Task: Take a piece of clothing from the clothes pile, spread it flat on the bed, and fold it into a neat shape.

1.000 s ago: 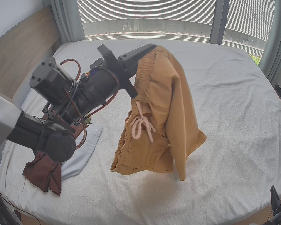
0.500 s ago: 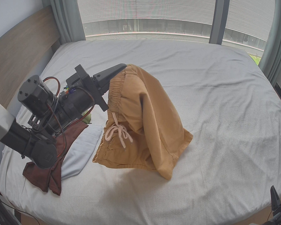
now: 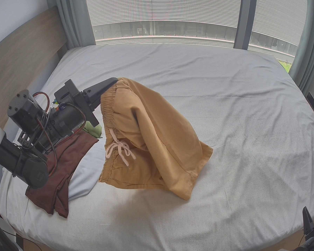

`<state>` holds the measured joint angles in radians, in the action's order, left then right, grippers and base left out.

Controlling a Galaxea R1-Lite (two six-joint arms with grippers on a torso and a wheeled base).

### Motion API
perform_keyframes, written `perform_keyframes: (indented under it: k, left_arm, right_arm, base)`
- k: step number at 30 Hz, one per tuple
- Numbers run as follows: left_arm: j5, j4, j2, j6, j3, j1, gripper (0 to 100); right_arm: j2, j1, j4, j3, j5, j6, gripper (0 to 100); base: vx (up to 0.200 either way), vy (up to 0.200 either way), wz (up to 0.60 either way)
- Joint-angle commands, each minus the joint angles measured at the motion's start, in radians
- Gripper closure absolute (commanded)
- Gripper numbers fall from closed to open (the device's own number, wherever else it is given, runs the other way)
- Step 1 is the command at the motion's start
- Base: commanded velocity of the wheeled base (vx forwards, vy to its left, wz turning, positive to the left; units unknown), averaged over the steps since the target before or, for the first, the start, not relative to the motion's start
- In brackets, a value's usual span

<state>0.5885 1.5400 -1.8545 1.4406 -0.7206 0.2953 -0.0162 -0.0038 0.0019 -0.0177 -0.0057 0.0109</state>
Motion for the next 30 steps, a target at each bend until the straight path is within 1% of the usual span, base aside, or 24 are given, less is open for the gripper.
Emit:
perform_keyframes:
  k: [1,4,13,17,22,30]
  left_arm:
    - [0.005,0.002,0.021,-0.002,0.026,-0.024,100]
    - [0.008,0.000,0.024,-0.002,0.044,-0.036,100]
    - [0.079,0.000,0.040,-0.048,0.081,-0.084,100]
    - [0.080,0.000,0.034,-0.051,0.083,-0.093,100]
    - [0.080,0.002,0.018,-0.098,0.096,-0.087,100]
    - [0.082,0.000,0.004,-0.101,0.096,-0.085,100]
  right_arm:
    - [0.016,0.001,0.000,0.018,-0.002,0.000,0]
    - [0.016,0.001,0.000,0.018,-0.002,0.000,0]
    - [0.016,-0.001,0.000,0.018,-0.002,0.001,0]
    - [0.016,-0.001,-0.002,0.018,0.001,-0.003,0]
    - [0.016,-0.002,0.000,0.018,0.006,-0.008,0]
    - [0.016,-0.002,-0.002,0.018,0.004,-0.009,0]
  base:
    - [0.000,0.000,0.00]
    - [0.000,0.000,0.00]
    - [0.000,0.000,0.00]
    - [0.000,0.000,0.00]
    - [0.000,0.000,0.00]
    - [0.000,0.000,0.00]
